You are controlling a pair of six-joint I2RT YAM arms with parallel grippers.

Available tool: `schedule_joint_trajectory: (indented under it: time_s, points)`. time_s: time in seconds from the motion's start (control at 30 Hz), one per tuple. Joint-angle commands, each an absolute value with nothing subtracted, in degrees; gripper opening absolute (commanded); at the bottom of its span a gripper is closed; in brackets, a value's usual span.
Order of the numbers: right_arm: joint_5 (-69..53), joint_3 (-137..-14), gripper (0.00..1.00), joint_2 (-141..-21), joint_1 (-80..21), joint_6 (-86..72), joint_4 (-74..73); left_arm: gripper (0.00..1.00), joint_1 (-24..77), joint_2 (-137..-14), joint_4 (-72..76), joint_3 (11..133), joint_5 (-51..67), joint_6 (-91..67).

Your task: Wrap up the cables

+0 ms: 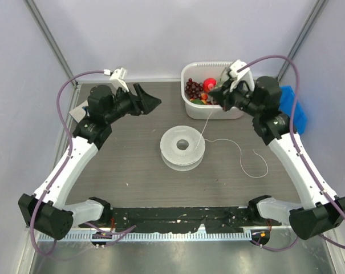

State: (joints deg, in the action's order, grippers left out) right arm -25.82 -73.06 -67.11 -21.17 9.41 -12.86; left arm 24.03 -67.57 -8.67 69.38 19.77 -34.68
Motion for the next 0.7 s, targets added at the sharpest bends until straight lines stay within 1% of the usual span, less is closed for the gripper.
schedule_joint_trajectory:
  time_s: [0.0,0.03,0.07,0.2,0.3,0.43,0.67]
  points:
    - [-27.4,-81.1,0.01,-66.6,-11.2,7.2,-11.8,0.72,18.6,-72.7,-18.0,67.6,28.4,-33.4]
    - [-27.2,-82.0,0.01,-66.9,-9.7,7.5,-11.8,0.79,18.2,-74.4,-19.7,67.8,29.0,-31.7]
    - [-27.1,-83.9,0.01,-66.9,-7.5,7.7,-11.8,0.83,18.1,-76.4,-21.4,67.9,29.3,-29.8]
    - [-23.8,-88.7,0.01,-66.4,-2.7,10.7,-11.8,0.87,17.9,-83.8,-24.0,67.9,33.7,-27.6]
    - [-19.6,-90.3,0.01,-64.8,-1.2,15.2,-11.8,0.88,17.9,-87.6,-22.9,66.5,35.2,-28.4]
    - [-15.2,-90.2,0.01,-63.3,-0.9,18.9,-12.5,0.88,17.9,-91.7,-20.4,64.2,33.9,-28.0]
    - [-12.5,-86.0,0.01,-61.7,-0.9,21.2,-15.3,0.88,18.0,-99.8,-12.1,60.8,42.0,-31.3]
